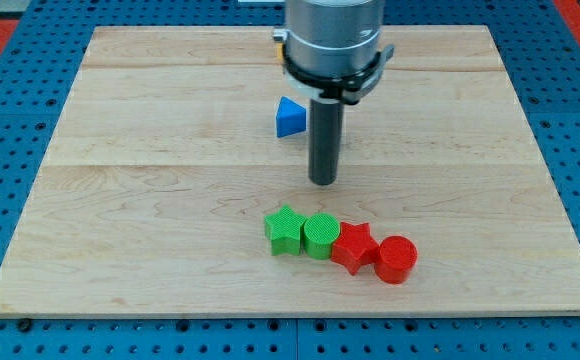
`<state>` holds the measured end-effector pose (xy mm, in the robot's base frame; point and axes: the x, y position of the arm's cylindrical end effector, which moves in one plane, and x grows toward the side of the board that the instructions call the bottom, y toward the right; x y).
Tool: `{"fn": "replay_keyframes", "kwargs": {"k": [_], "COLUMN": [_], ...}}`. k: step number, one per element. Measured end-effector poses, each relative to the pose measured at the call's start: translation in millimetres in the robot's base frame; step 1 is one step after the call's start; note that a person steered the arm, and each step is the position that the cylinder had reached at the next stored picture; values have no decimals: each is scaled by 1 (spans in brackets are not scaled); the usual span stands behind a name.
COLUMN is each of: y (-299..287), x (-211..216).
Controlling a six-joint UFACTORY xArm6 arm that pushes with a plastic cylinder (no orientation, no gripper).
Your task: Keep the blue cube below the group of yellow blocks
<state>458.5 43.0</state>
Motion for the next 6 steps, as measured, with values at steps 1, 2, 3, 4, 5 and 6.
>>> {"fn": "replay_keyframes", "kwargs": {"k": [1,2,3,4,5,6], "y": [14,-3,-6,-6,-6,-7], "x": [-24,-51,-74,-92,-113,-134]}}
